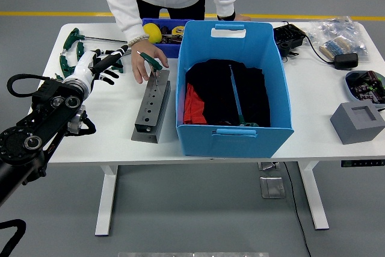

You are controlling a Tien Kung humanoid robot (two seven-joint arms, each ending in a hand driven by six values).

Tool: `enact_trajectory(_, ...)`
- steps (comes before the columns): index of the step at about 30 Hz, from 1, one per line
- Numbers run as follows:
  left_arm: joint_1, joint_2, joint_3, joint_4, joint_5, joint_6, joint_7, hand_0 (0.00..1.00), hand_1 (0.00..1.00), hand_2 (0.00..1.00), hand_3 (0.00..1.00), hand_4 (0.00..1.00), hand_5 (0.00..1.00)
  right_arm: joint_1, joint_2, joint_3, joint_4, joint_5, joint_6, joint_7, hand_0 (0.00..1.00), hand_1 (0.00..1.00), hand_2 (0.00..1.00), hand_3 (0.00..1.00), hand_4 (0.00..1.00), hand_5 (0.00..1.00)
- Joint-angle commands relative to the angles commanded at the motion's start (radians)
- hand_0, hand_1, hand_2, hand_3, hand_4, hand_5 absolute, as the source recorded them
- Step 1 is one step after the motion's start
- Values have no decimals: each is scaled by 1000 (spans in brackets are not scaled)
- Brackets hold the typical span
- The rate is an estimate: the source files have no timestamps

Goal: Lift tool from toolbox,place it in box,lift tool from toolbox,place it in box

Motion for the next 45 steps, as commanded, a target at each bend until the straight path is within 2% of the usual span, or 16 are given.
enact_trajectory(1,3,1,1,-3,-41,-1,-3,212,301,523,786,752,759,0,0,0,0,0,0,0,685,663,736,578,839,638)
enact_trajectory(6,10,-4,11,1,-249,3,-25,212,301,523,786,752,759,1,0,-2,0,2,0,-1,685,663,736,578,839,638)
enact_trajectory(7,11,-5,13,3,-288,5,-29,217,307,552,835,755,813,1,0,-3,0,3,-1,-1,686,663,736,578,837,637)
enact_trajectory(12,4,-11,20,21,-503,6,-55,217,307,552,835,755,813,3,0,-6,0,8,-2,0,686,663,736,578,837,637)
enact_trajectory(14,-3,-13,28,32,-592,-1,-65,218,309,562,842,768,847,3,0,-7,0,7,-1,0,685,664,735,578,836,637)
enact_trajectory(17,-12,-18,41,49,-663,-11,-79,218,309,562,842,768,847,4,0,-10,0,10,-1,0,685,664,735,578,836,637)
enact_trajectory(24,-32,-31,67,86,-702,-33,-101,218,312,565,846,778,865,5,0,-18,0,18,-1,2,684,663,736,577,836,636)
enact_trajectory(25,-34,-33,69,90,-705,-36,-103,218,314,574,852,793,902,6,0,-20,0,21,-1,2,684,664,735,577,836,637)
enact_trajectory(34,-44,-45,90,118,-725,-50,-123,218,316,577,854,800,918,7,-1,-27,0,28,-1,3,684,664,735,578,835,637)
enact_trajectory(45,-60,-59,117,167,-774,-60,-175,218,318,584,863,811,947,8,-2,-36,0,34,-1,3,683,664,735,577,835,639)
